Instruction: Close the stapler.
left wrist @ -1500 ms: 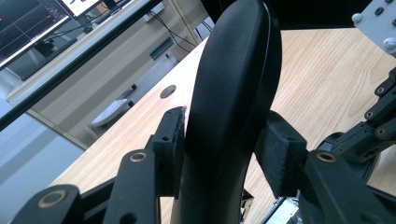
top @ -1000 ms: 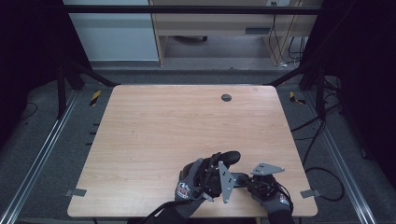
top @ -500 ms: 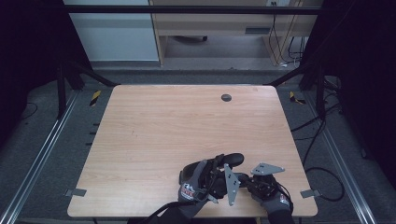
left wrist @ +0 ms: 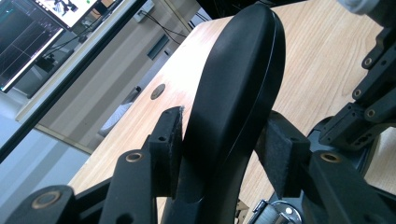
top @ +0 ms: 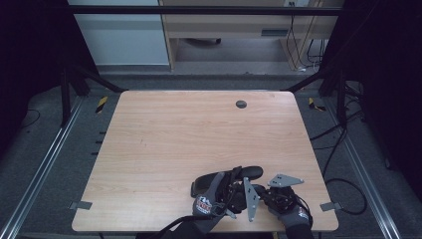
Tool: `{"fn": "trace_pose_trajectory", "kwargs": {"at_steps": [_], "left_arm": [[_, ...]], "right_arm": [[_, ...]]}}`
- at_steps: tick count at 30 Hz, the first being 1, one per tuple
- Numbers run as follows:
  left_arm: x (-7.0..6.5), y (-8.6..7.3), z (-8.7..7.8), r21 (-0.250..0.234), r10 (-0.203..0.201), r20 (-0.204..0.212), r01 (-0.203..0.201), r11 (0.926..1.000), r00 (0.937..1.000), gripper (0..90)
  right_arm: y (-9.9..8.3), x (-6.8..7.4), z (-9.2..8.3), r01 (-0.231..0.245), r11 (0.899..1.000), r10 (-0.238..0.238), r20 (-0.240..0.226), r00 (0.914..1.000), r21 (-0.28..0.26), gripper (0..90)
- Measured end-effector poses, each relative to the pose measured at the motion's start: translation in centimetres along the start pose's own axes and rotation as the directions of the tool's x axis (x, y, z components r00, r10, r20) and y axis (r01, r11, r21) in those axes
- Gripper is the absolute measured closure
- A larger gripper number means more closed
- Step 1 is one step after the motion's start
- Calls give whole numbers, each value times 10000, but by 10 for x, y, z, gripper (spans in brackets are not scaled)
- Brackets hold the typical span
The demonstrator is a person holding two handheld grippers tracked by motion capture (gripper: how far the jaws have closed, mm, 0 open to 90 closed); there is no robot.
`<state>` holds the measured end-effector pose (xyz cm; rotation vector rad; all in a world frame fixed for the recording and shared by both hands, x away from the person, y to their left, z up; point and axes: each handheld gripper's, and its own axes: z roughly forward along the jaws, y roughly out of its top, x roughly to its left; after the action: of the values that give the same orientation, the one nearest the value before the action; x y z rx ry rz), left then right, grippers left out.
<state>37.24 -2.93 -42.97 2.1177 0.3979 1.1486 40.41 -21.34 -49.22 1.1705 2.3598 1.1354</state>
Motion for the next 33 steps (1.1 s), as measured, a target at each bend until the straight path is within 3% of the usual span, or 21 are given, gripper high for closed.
{"fn": "trace_pose_trajectory", "kwargs": {"at_steps": [33], "left_arm": [[-21, -2, 15, 371, 722, 354, -735, 9966, 9968, 484]], "right_arm": [[-5, -4, -4, -131, 9999, 130, -144, 9998, -60, 900]]}}
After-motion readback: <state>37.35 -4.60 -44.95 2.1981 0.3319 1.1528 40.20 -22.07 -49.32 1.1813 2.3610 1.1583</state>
